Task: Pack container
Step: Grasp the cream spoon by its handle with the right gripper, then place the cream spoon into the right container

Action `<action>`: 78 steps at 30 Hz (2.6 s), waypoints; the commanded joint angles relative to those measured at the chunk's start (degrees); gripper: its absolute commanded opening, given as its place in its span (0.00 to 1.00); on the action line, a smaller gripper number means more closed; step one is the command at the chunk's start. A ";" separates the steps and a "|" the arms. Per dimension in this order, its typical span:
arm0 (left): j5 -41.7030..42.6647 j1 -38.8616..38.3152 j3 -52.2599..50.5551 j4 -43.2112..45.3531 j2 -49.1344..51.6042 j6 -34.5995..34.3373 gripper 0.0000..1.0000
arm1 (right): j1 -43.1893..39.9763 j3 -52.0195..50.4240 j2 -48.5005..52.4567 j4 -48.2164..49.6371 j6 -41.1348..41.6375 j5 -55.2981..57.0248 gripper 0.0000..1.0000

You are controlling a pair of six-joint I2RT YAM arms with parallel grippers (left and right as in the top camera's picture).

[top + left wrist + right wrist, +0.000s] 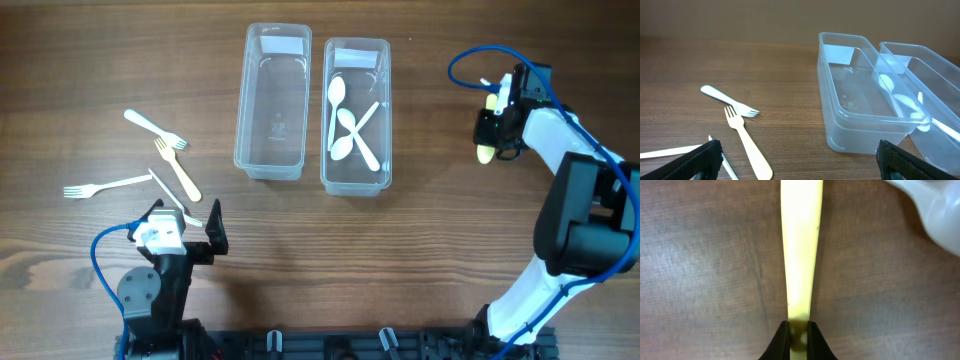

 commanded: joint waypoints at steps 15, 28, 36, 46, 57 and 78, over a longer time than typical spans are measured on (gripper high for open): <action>-0.11 -0.39 -0.35 0.15 -0.42 1.05 1.00 | 0.09 -0.70 -4.74 -3.26 3.56 -0.17 0.54; -0.13 -0.39 -0.35 0.15 -0.42 1.05 1.00 | 0.04 -3.26 -4.70 -5.60 6.64 -0.07 0.47; -0.13 -0.39 -0.35 0.15 -0.42 1.05 1.00 | 0.04 -3.19 -4.72 -5.81 6.99 -0.04 0.08; -0.13 -0.39 -0.35 0.15 -0.42 1.07 1.00 | 0.04 -2.64 -10.05 -5.97 7.02 -1.29 0.04; -0.13 -0.39 -0.35 0.15 -0.42 1.05 1.00 | 3.21 -2.64 -18.67 -6.56 7.63 -19.80 0.04; -0.13 -0.39 -0.35 0.15 -0.42 1.05 1.00 | 30.10 -2.67 -22.16 1.53 17.77 -22.38 0.46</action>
